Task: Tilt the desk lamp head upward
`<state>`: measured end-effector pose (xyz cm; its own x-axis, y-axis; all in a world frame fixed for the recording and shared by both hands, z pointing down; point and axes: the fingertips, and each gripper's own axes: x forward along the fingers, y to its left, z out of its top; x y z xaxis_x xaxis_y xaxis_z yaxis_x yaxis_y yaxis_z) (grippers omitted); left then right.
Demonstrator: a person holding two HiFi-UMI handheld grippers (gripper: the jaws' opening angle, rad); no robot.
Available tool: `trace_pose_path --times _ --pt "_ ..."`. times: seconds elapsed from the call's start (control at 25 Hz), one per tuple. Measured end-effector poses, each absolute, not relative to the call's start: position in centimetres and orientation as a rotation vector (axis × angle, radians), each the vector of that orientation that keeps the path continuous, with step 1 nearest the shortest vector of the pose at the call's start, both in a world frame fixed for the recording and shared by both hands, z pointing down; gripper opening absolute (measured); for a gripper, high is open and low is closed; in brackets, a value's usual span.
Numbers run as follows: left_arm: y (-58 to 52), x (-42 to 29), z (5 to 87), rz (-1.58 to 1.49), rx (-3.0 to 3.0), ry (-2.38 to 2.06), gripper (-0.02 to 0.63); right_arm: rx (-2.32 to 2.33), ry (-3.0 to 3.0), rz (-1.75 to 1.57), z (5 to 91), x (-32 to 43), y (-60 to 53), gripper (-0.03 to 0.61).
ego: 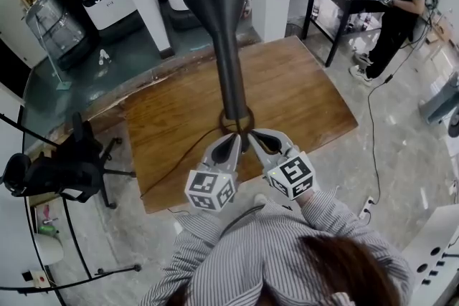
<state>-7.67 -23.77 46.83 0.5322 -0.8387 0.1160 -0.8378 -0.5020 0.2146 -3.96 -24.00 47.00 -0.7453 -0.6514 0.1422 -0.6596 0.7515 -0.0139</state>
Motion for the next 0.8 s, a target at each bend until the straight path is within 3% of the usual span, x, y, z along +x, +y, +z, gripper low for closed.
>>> trace_pose_path --times 0.8 --pt "-23.72 -7.5 47.6 0.007 2.501 -1.388 0.006 1.047 -2.816 0.109 46.9 -4.04 -23.48 0.002"
